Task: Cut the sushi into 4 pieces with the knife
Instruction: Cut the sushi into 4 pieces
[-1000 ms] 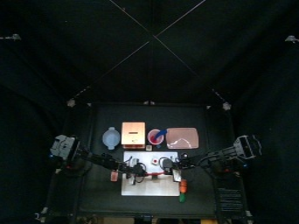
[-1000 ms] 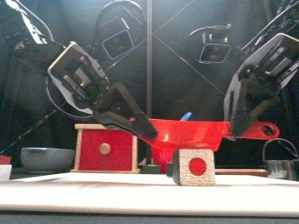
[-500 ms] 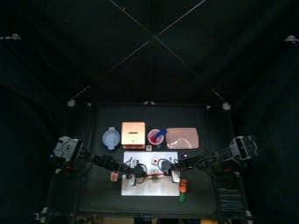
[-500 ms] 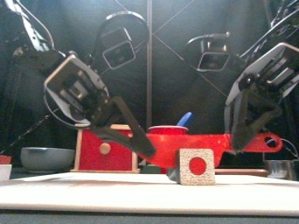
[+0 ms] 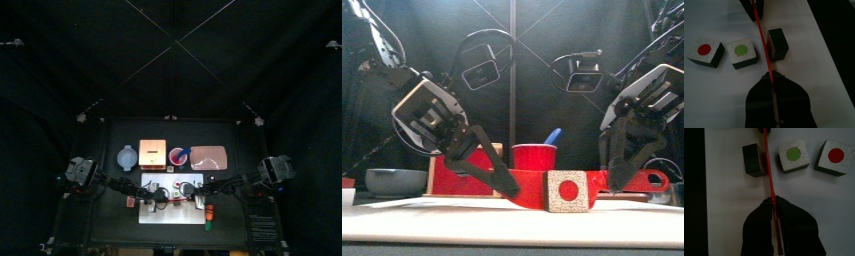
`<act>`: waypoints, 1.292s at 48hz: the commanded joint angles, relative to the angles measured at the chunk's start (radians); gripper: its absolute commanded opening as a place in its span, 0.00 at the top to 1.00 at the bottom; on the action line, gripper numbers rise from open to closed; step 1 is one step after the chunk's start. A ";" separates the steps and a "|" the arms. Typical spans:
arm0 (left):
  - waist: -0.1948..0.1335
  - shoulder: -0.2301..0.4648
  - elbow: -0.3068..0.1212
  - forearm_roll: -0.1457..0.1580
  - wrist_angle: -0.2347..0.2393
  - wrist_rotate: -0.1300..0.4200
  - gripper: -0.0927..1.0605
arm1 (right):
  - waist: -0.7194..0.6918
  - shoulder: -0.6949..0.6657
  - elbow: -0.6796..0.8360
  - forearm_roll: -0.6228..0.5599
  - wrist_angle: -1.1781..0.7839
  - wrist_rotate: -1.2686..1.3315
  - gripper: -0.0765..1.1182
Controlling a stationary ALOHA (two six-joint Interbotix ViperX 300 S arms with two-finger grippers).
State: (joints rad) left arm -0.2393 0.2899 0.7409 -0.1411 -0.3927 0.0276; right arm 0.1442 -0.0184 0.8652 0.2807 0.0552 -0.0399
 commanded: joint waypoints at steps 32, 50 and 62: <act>0.086 -0.126 -0.003 0.107 0.006 0.008 0.67 | -0.052 -0.103 -0.029 -0.048 0.012 0.003 0.89; 0.087 -0.218 0.006 0.109 0.005 0.008 0.29 | -0.058 -0.267 0.021 -0.049 0.169 0.003 0.89; 0.087 -0.291 0.044 0.112 -0.006 0.011 0.22 | -0.086 -0.468 0.123 -0.012 0.356 0.025 0.89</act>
State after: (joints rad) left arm -0.1549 0.0399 0.7854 -0.0322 -0.3820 0.0368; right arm 0.0767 -0.4111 0.9710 0.2531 0.3636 -0.0261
